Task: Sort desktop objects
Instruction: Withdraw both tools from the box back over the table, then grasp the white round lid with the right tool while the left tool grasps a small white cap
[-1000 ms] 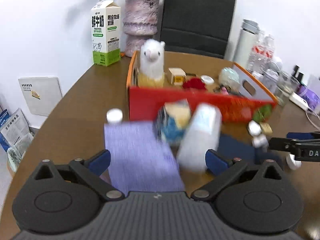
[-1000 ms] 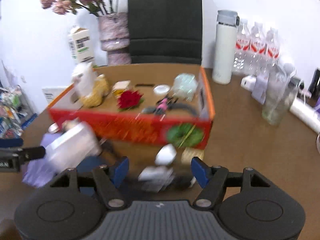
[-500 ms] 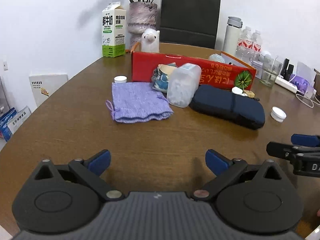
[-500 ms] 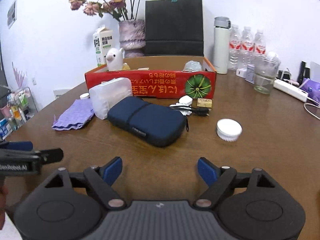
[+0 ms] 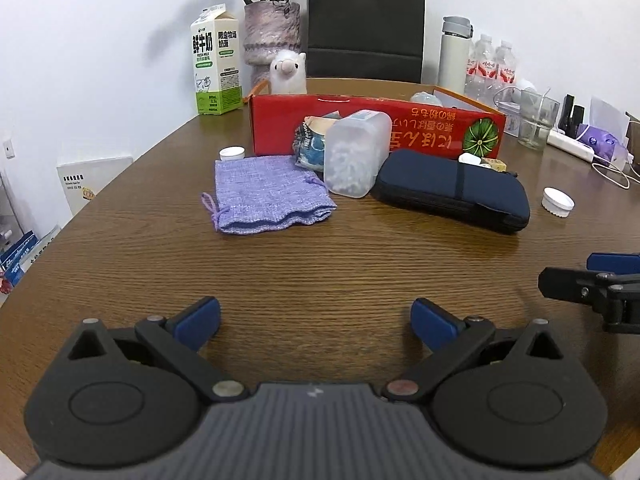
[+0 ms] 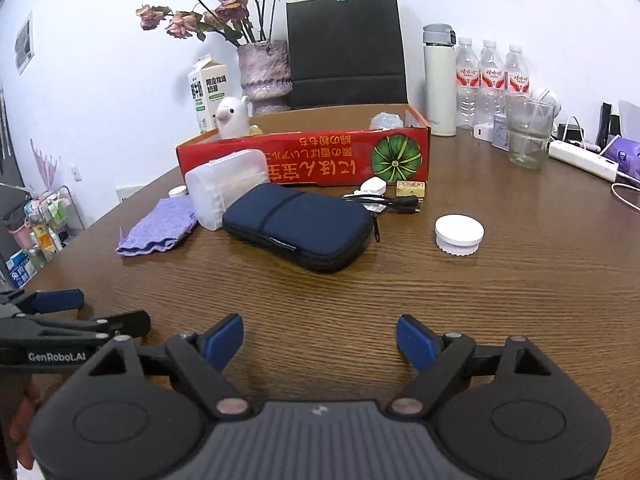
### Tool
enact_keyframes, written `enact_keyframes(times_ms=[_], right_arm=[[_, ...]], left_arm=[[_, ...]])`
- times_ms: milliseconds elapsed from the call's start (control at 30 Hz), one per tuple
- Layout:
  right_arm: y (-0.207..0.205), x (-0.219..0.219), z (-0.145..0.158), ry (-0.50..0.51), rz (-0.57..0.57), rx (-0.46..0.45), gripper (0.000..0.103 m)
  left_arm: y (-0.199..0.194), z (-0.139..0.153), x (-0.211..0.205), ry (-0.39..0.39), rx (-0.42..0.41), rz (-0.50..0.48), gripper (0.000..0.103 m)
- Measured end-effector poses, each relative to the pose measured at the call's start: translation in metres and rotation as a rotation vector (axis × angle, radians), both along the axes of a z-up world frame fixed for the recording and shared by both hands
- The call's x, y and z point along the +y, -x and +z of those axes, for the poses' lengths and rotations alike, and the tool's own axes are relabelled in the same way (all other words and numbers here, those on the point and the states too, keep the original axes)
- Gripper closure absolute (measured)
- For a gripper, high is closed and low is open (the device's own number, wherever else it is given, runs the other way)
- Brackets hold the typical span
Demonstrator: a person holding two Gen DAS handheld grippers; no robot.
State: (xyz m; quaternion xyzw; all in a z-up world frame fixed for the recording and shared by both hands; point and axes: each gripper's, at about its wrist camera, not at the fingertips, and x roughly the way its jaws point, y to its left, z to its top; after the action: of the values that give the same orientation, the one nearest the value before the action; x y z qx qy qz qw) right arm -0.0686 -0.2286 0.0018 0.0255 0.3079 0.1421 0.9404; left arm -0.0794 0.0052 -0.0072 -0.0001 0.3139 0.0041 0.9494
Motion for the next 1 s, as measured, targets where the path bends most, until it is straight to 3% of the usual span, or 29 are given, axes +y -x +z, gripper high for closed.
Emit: enact_keyframes(times_ms=[333,500,600,667,733,867,900,933,1000], right_arm=[[-0.012,-0.015,0.005,-0.016,-0.053,0.043,0.019],[-0.034,-0.028,0.008,0.099,-0.107,0.023,0.02],[-0.054,-0.035,0.011,0.116,-0.126,0.002,0.022],[-0.07,-0.039,0.01,0.118,-0.14,0.006,0.027],[-0.084,-0.043,0.007,0.122,-0.156,0.021,0.039],[-0.103,-0.049,0.001,0.121,-0.182,0.03,0.046],[-0.107,-0.049,0.0,0.121,-0.178,0.039,0.058],[-0.11,-0.049,-0.001,0.119,-0.175,0.034,0.064],[-0.115,-0.048,-0.002,0.116,-0.165,0.033,0.064]], left_arm=[[-0.011,0.016,0.027,0.06,-0.017,0.045,0.0],[-0.055,0.043,0.074,0.051,-0.073,0.139,0.0],[-0.086,0.052,0.093,0.075,-0.083,0.096,0.001],[-0.109,0.051,0.101,0.091,-0.064,0.078,0.005],[-0.132,0.047,0.107,0.103,-0.033,0.06,0.013],[-0.166,0.034,0.109,0.081,0.018,0.025,0.025],[-0.173,0.032,0.109,0.074,0.022,0.016,0.025],[-0.179,0.03,0.109,0.071,0.025,0.014,0.025],[-0.193,0.027,0.109,0.089,0.027,0.008,0.025]])
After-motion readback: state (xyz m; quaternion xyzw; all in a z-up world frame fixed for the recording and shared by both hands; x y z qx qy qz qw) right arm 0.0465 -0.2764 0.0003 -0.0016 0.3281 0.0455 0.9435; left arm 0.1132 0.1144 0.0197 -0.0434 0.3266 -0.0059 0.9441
